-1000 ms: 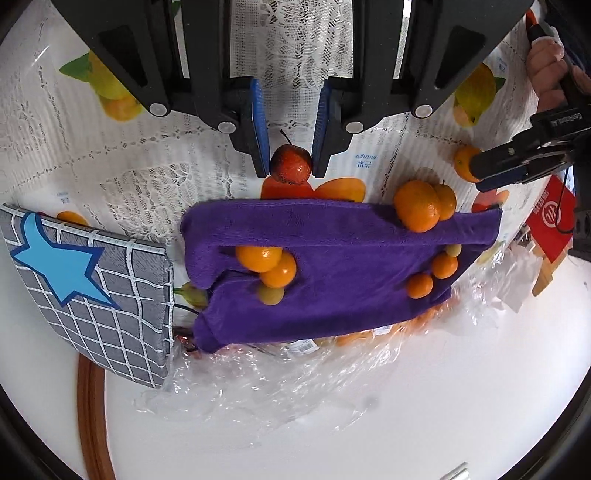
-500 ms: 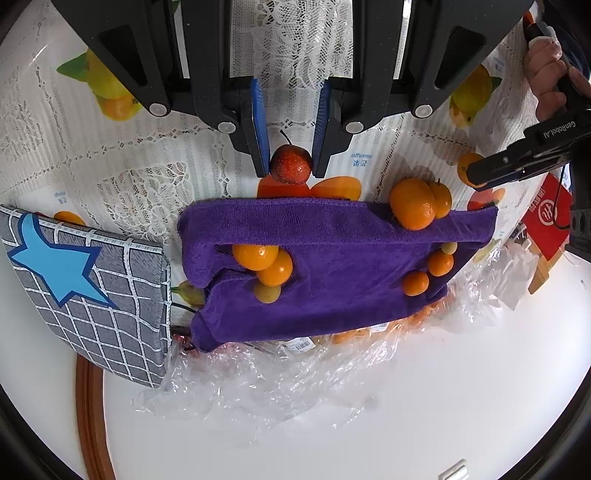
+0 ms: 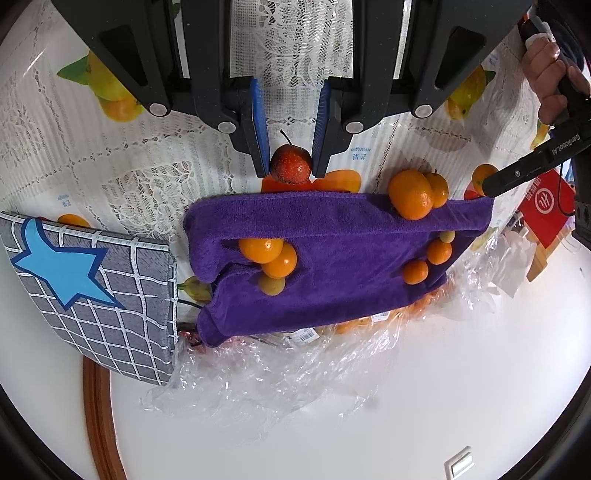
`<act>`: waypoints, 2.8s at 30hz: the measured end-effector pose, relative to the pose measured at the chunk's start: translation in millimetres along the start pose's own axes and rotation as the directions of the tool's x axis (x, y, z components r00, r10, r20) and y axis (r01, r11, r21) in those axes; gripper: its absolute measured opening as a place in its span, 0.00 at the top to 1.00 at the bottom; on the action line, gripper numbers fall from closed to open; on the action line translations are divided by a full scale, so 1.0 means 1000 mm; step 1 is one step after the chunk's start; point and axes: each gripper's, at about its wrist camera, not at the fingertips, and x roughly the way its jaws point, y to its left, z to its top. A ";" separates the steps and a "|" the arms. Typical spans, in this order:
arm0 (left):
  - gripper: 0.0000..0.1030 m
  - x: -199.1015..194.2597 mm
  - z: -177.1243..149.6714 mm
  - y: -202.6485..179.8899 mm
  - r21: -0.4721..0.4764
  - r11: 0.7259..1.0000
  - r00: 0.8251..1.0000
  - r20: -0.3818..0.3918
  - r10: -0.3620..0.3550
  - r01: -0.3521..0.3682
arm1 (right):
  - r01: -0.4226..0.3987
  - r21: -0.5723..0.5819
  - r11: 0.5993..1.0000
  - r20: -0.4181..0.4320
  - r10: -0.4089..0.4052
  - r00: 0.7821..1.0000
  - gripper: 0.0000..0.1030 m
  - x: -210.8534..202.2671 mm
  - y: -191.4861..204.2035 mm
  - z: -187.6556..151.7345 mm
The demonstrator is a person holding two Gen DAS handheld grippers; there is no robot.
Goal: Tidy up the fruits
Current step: 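Carry the red apple and the orange over the purple towel with both grippers, then open the right gripper to drop the red apple while the left gripper releases its orange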
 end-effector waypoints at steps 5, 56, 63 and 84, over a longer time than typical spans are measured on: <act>0.67 -0.006 0.007 0.006 -0.018 0.999 0.999 0.034 0.032 -0.031 | -0.038 0.031 0.999 0.011 0.037 0.999 0.77 -0.004 -0.003 0.008; 0.66 0.102 0.075 0.009 -0.007 0.996 0.996 -0.025 0.089 -0.090 | -0.054 -0.180 0.982 -0.058 0.044 0.997 0.78 0.076 0.042 0.065; 0.66 0.104 0.076 0.009 -0.002 0.995 0.995 -0.032 0.095 -0.096 | -0.039 -0.166 0.985 -0.045 0.032 0.998 0.75 0.075 0.041 0.063; 0.52 0.060 0.070 0.008 0.007 0.995 0.989 0.104 0.102 -0.103 | -0.086 -0.061 0.994 0.006 0.086 0.996 0.61 0.024 0.047 0.045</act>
